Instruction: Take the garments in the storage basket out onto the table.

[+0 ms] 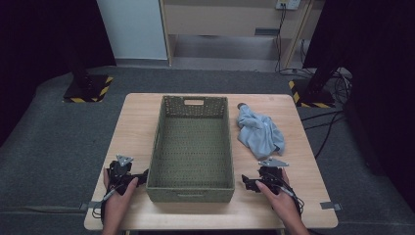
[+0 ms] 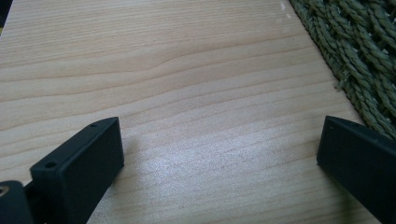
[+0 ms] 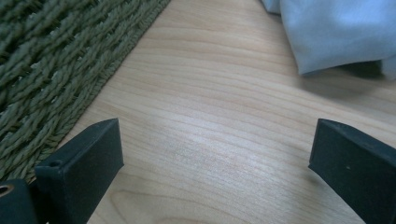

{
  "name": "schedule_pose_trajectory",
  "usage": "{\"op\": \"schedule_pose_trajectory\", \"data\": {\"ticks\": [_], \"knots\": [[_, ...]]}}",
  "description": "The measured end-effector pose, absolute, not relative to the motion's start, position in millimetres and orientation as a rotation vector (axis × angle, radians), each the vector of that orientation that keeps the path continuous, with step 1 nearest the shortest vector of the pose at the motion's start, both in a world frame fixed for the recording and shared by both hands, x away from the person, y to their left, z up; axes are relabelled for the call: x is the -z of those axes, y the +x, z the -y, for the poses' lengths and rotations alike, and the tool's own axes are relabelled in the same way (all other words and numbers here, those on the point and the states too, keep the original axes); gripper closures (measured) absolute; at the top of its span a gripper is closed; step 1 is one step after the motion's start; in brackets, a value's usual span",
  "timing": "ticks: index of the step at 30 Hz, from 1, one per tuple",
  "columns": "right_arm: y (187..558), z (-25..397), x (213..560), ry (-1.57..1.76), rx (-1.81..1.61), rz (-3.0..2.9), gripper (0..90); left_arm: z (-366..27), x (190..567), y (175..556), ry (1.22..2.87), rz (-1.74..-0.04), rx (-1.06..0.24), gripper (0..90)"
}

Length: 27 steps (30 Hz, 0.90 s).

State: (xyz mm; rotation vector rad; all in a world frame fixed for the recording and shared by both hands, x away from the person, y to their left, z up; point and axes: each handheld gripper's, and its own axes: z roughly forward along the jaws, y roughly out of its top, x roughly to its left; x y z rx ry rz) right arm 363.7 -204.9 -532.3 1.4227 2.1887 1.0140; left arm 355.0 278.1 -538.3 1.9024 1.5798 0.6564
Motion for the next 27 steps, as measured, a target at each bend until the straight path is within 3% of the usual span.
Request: {"op": "schedule_pose_trajectory", "data": {"ticks": [27], "knots": [[368.2,197.1,540.9,1.364,-0.915,-2.195,0.2,-278.1,538.4,354.9,1.903,-1.580,-0.656,0.0]]}}
